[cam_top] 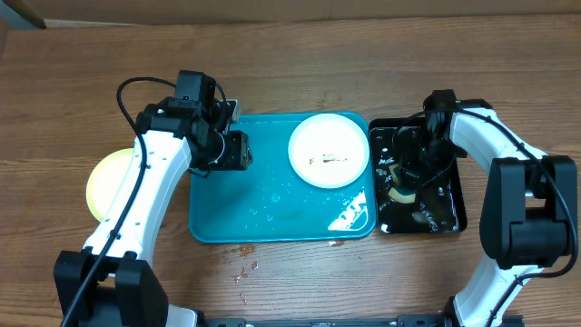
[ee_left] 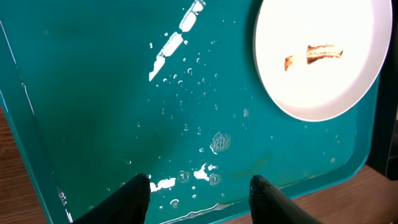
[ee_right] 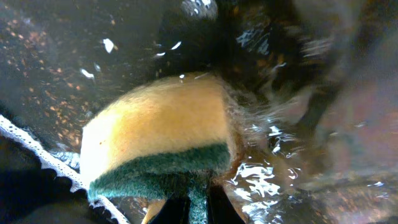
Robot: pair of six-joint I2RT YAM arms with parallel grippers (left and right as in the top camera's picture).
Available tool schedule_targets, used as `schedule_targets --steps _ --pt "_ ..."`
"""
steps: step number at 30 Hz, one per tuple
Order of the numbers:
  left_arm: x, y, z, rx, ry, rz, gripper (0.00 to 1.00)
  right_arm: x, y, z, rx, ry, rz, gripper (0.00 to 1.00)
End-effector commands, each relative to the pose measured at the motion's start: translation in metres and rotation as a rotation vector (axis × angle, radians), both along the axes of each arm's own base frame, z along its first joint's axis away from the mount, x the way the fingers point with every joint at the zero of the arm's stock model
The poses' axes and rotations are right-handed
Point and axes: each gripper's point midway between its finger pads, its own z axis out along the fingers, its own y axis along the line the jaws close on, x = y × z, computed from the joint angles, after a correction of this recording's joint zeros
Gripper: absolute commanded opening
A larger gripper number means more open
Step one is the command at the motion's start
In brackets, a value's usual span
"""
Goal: Clean dirty plates on tray and stack at the side
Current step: 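Grasp the remaining white plate rim with the left gripper and pull it inward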
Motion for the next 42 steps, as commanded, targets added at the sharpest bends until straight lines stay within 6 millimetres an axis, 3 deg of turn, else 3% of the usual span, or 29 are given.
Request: schedule_targets --steps 1,7,13,24,30,34,37,42 --pt "0.008 -0.007 0.008 -0.022 -0.040 -0.038 0.54 0.007 -0.017 0.011 -0.106 -0.055 -0.068 0.04" --pt "0.022 -0.023 0.012 -0.040 -0.113 -0.077 0.62 0.029 -0.016 0.068 -0.096 -0.274 -0.078 0.04" --pt "0.039 -0.052 0.005 -0.054 -0.173 -0.140 0.64 0.030 -0.017 0.108 -0.101 -0.399 -0.071 0.04" --pt "0.073 -0.100 -0.043 -0.075 -0.227 -0.223 0.64 0.017 -0.006 0.109 -0.097 -0.367 -0.006 0.04" --pt "0.068 -0.114 -0.085 -0.062 -0.157 -0.255 0.63 0.013 -0.005 0.108 -0.097 -0.355 0.000 0.04" --pt "0.060 -0.112 -0.110 -0.044 -0.085 -0.258 0.58 0.014 -0.005 0.108 -0.098 -0.355 0.000 0.04" --pt "0.051 -0.104 -0.125 -0.005 -0.028 -0.252 0.50 0.014 -0.005 0.108 -0.097 -0.355 0.000 0.04" --pt "0.039 -0.091 -0.131 0.054 0.031 -0.242 0.28 0.014 -0.005 0.108 -0.097 -0.356 0.000 0.04"
